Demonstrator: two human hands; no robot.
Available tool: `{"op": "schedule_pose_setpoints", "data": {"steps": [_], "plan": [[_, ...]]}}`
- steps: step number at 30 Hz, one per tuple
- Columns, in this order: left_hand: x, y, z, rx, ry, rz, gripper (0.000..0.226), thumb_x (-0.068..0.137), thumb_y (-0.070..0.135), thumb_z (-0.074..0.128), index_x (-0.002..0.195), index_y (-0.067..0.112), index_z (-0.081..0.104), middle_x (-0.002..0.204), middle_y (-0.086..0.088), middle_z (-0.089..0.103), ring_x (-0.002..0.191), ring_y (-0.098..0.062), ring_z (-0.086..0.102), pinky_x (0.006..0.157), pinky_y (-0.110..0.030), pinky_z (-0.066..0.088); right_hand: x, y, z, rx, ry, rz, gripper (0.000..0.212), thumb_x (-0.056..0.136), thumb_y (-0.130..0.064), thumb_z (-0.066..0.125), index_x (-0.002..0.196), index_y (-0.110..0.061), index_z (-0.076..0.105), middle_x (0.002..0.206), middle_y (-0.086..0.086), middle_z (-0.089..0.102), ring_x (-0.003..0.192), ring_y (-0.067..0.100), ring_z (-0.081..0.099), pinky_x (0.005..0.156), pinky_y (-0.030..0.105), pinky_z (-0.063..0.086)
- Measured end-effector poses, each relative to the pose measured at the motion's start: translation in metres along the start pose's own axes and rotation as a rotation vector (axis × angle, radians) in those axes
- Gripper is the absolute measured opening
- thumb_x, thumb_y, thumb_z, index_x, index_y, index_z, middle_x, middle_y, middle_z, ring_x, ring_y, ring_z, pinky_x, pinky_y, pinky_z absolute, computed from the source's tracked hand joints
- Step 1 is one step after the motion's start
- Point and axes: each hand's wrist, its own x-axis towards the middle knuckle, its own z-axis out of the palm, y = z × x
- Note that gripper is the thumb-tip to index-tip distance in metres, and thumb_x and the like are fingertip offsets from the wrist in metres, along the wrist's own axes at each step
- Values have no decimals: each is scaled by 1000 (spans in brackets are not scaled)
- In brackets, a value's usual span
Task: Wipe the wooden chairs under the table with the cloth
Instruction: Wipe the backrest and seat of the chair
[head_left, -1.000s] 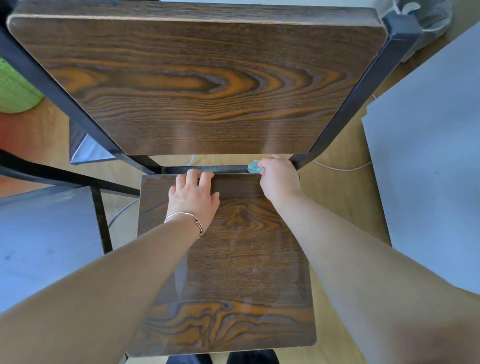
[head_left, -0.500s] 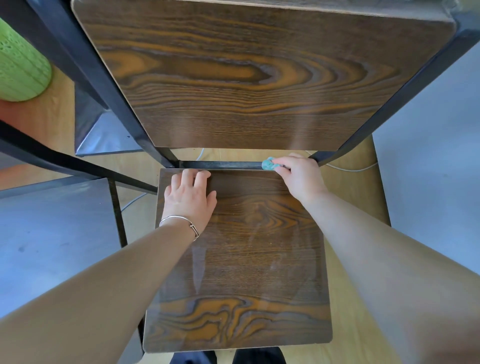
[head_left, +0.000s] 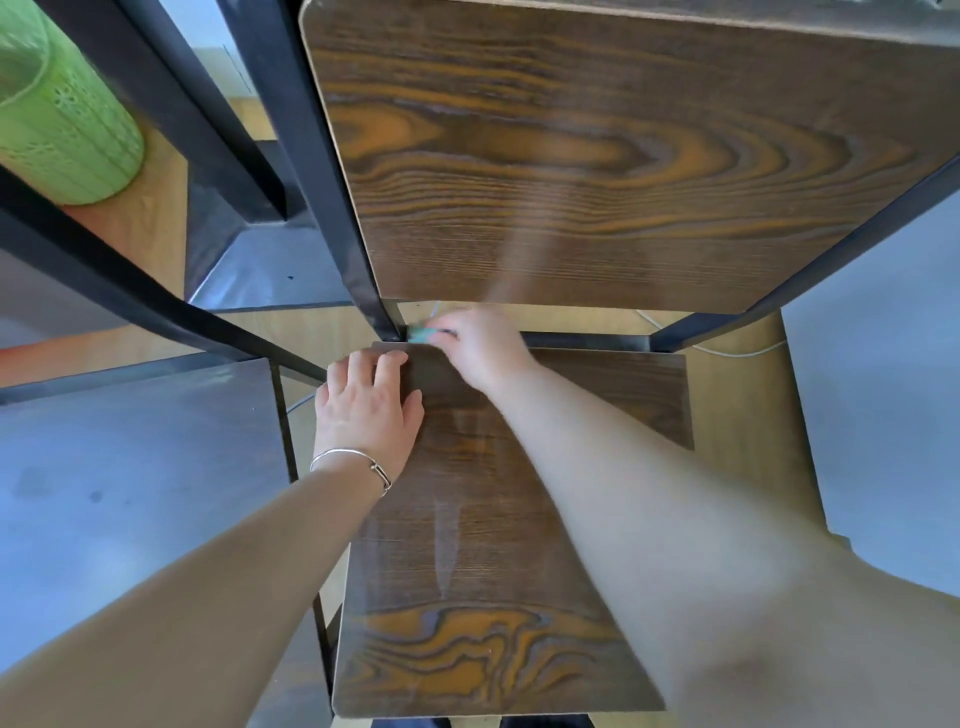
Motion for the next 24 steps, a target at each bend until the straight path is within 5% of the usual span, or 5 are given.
{"op": "schedule_pose_setpoints", "data": {"steps": [12,19,24], "plan": [[-10,-23,-8,-26,22,-31,42,94,40,47,132,23,43,129,-6,44,118,-31,38,99,-46,38,-9,-4,-5,68,93,-13,27,98,-18,55,122,-18,68,125,2,64,111,19,57,98,27,43],[-27,-34,-6,-41,11,-30,40,93,40,48,129,22,47,126,-6,46,115,-30,39,97,-45,38,-33,6,2,-9,186,-234,17,93,-8,60,105,-7,73,108,7,65,93,21,60,79,28,49],[-37,-41,-10,-19,-10,-36,40,96,41,43,133,24,43,131,-5,44,121,-29,38,102,-45,37,-82,-11,30,-72,202,-166,22,93,-16,64,113,-10,70,111,4,63,101,17,60,87,28,53]]}}
